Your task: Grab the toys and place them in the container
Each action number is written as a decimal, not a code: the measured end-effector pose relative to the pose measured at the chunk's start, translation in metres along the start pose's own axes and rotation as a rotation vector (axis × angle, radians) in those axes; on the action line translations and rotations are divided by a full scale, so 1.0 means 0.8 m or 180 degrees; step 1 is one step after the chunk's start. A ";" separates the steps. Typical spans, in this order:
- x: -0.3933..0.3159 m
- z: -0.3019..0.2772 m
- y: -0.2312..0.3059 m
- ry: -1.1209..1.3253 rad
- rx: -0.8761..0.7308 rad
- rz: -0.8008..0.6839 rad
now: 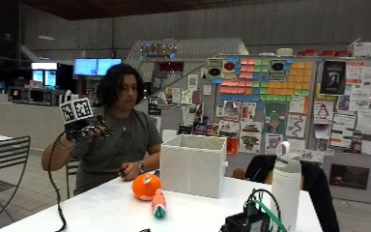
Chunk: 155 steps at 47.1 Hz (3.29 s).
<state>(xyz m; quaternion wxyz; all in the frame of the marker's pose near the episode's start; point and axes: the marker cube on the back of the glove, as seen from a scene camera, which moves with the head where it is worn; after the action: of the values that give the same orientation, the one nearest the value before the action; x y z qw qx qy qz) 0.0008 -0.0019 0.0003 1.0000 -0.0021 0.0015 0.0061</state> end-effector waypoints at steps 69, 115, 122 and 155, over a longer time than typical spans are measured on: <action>0.027 0.329 -0.320 0.0209 -0.0885 -0.0562; -0.154 0.028 -0.220 -0.0598 0.1962 -0.1281; -0.293 -0.045 -0.192 -0.0993 0.1857 -0.2352; -0.412 0.057 -0.371 0.0000 0.0054 -0.1566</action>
<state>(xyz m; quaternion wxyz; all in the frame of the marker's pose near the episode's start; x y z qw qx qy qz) -0.3248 -0.3023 0.0480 0.9714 0.0060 0.0009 -0.2376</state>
